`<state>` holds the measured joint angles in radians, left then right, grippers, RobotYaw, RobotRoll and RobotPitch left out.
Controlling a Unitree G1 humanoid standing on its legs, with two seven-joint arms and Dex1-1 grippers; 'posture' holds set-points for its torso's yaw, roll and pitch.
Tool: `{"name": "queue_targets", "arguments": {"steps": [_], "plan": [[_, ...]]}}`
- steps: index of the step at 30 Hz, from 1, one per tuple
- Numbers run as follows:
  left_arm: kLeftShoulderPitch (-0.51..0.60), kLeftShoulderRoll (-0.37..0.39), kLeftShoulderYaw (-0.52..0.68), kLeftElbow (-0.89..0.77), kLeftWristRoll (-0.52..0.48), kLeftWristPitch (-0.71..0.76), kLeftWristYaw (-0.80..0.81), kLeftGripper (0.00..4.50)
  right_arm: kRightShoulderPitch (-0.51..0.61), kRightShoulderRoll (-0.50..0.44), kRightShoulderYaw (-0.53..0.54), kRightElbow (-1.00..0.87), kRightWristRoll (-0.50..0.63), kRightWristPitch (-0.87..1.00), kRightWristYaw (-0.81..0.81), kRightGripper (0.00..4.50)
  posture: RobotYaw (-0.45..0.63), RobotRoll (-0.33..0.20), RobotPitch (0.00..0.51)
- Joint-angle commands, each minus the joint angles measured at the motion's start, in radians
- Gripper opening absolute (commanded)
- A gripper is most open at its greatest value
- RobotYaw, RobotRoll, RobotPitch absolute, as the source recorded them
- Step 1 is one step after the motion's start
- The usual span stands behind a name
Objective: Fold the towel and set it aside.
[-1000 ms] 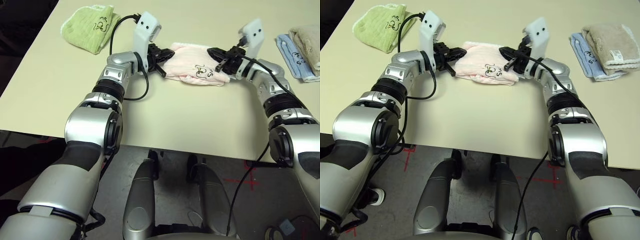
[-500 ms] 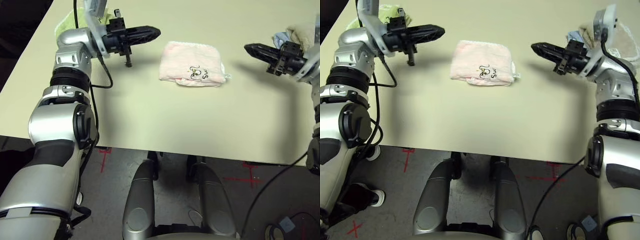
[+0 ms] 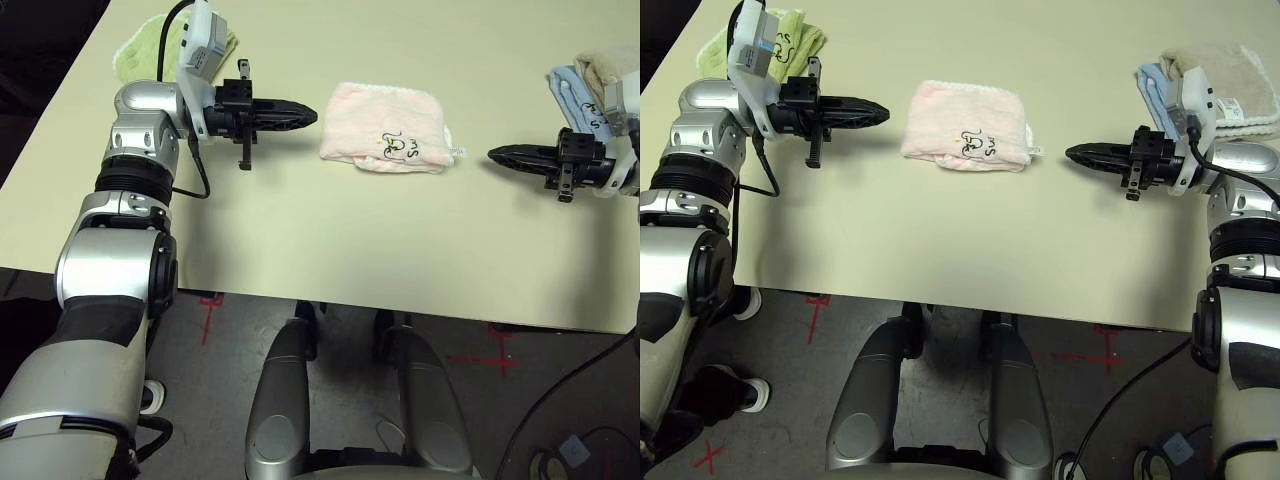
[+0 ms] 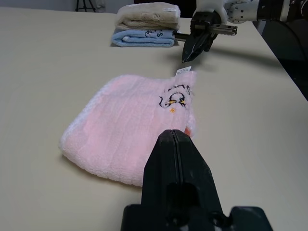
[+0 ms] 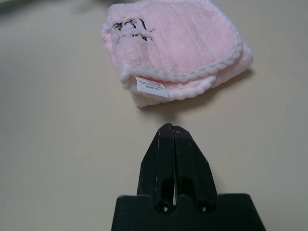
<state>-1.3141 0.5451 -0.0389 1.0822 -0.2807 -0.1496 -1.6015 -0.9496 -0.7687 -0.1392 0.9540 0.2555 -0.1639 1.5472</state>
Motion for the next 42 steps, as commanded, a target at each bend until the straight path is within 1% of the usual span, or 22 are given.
{"name": "queue_targets", "arguments": {"steps": [1,4,5,9,10,11,12,13,15,19,21,25,28,30,33,38,42], "plan": [[0.029,0.007,0.004,0.007,-0.016,0.003,-0.013,0.99,0.025,-0.002,-0.012,-0.053,0.020,0.010,0.001,1.39,0.06,0.000,0.371],[0.053,0.016,-0.012,-0.018,-0.036,0.022,-0.013,2.07,0.042,-0.008,-0.018,-0.085,0.035,0.039,0.001,2.47,0.06,0.000,0.371],[0.059,0.019,-0.017,-0.025,-0.040,0.025,-0.013,2.49,0.046,-0.012,-0.022,-0.092,0.043,0.067,-0.004,2.89,0.05,0.000,0.371],[0.062,0.024,-0.030,-0.018,-0.032,0.032,-0.013,4.04,0.080,-0.027,-0.021,-0.146,0.064,0.138,0.008,4.37,0.05,0.000,0.371],[0.053,0.024,-0.027,-0.004,-0.024,0.054,-0.013,4.37,0.090,-0.030,-0.021,-0.165,0.070,0.153,0.010,4.50,0.05,0.000,0.371],[0.043,0.023,-0.021,0.008,-0.017,0.079,-0.013,4.44,0.098,-0.032,-0.021,-0.181,0.074,0.164,0.010,4.50,0.05,0.000,0.370],[0.027,0.025,-0.019,0.021,-0.018,0.142,-0.013,4.44,0.105,-0.034,-0.022,-0.195,0.078,0.173,0.009,4.50,0.05,0.000,0.371],[-0.023,0.020,0.008,0.059,-0.030,0.320,0.043,4.44,0.112,-0.036,-0.023,-0.201,0.082,0.176,0.010,4.50,0.05,0.000,0.371],[-0.096,0.016,0.042,0.115,-0.042,0.581,0.116,4.44,0.119,-0.037,-0.025,-0.202,0.085,0.171,0.009,4.50,0.05,0.000,0.371],[-0.175,0.018,0.096,0.177,-0.041,0.907,0.210,4.44,0.115,-0.035,-0.025,-0.157,0.075,0.109,0.009,4.50,0.05,0.000,0.372],[-0.189,0.015,0.112,0.188,-0.035,1.012,0.237,4.44,0.108,-0.036,-0.025,-0.117,0.069,0.078,0.014,4.50,0.04,0.000,0.373],[-0.191,-0.005,0.116,0.178,-0.016,1.110,0.268,4.44,0.093,-0.038,-0.023,-0.058,0.065,0.036,0.023,4.50,0.04,0.000,0.377],[-0.200,-0.030,0.135,0.196,-0.012,1.200,0.365,4.44,0.094,-0.045,-0.028,-0.040,0.071,0.014,0.037,4.50,0.03,0.000,0.380],[-0.209,-0.037,0.173,0.205,-0.028,1.235,0.434,4.44,0.105,-0.046,-0.028,-0.052,0.076,0.013,0.040,4.50,0.03,0.000,0.381],[-0.200,-0.040,0.186,0.207,-0.016,1.282,0.495,4.44,0.125,-0.043,-0.027,-0.095,0.083,0.026,0.036,4.50,0.02,0.000,0.383],[-0.162,-0.027,0.174,0.199,0.015,1.290,0.521,4.44,0.146,-0.029,-0.020,-0.193,0.089,0.076,0.005,4.50,0.02,0.000,0.388],[-0.154,-0.030,0.183,0.198,0.024,1.283,0.531,4.44,0.154,-0.025,-0.017,-0.228,0.090,0.101,-0.011,4.50,0.02,0.000,0.391]]}}
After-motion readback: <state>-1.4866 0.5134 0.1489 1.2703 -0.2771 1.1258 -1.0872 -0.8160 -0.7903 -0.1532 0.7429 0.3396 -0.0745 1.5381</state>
